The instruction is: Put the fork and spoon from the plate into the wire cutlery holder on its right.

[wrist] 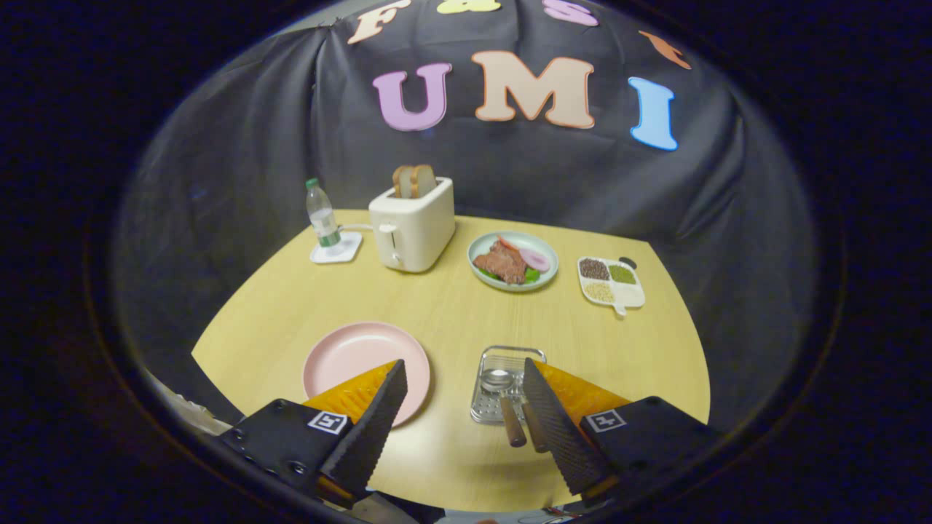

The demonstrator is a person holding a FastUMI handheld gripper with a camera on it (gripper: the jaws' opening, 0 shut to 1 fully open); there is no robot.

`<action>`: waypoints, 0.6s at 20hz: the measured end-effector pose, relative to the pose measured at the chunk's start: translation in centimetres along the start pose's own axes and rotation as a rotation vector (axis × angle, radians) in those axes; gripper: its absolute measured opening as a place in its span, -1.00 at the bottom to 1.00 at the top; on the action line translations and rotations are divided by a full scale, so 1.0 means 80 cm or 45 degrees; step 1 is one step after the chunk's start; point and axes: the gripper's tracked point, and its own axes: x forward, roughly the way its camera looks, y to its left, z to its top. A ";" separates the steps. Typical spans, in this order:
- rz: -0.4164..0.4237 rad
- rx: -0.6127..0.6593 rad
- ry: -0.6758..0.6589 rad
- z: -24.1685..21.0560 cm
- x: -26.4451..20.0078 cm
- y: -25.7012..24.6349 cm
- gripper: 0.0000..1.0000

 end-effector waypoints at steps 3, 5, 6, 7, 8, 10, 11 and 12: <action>-0.003 0.029 -0.143 0.025 -0.016 0.021 1.00; -0.017 0.045 -0.231 0.040 -0.025 0.033 1.00; -0.026 0.053 -0.273 0.047 -0.029 0.039 1.00; -0.039 0.062 -0.326 0.058 -0.033 0.043 1.00; -0.054 0.068 -0.380 0.067 -0.038 0.047 1.00; -0.068 0.065 -0.470 0.080 -0.044 0.058 1.00; -0.078 0.056 -0.491 0.084 -0.044 0.062 1.00; -0.101 0.053 -0.525 0.088 -0.045 0.064 1.00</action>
